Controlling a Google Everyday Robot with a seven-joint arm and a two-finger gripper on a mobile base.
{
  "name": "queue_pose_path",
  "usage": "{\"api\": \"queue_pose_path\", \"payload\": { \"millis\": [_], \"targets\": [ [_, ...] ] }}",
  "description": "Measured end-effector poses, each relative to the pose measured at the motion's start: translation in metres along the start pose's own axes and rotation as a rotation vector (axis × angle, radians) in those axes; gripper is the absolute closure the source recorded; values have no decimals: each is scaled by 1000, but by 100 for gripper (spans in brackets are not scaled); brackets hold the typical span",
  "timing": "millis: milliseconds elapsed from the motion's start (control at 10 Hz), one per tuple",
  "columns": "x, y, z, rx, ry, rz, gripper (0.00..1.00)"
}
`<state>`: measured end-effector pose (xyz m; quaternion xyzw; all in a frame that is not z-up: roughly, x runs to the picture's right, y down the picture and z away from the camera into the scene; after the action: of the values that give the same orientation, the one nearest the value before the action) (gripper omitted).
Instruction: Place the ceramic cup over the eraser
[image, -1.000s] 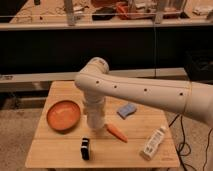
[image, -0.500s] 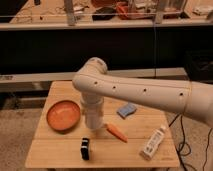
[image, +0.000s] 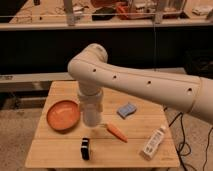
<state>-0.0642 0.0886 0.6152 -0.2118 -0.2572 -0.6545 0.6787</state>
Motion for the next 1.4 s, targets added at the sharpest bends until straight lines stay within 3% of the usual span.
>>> {"api": "queue_pose_path", "payload": {
  "millis": [400, 500, 900, 1200, 1400],
  "targets": [
    [-12, 2, 0, 1, -73, -50, 100],
    [-17, 5, -1, 27, -97, -64, 100],
    [-27, 4, -5, 85, -126, -109, 100],
    [-38, 3, -8, 163, -133, -157, 100],
    [-43, 5, -9, 185, -136, -179, 100]
  ]
}}
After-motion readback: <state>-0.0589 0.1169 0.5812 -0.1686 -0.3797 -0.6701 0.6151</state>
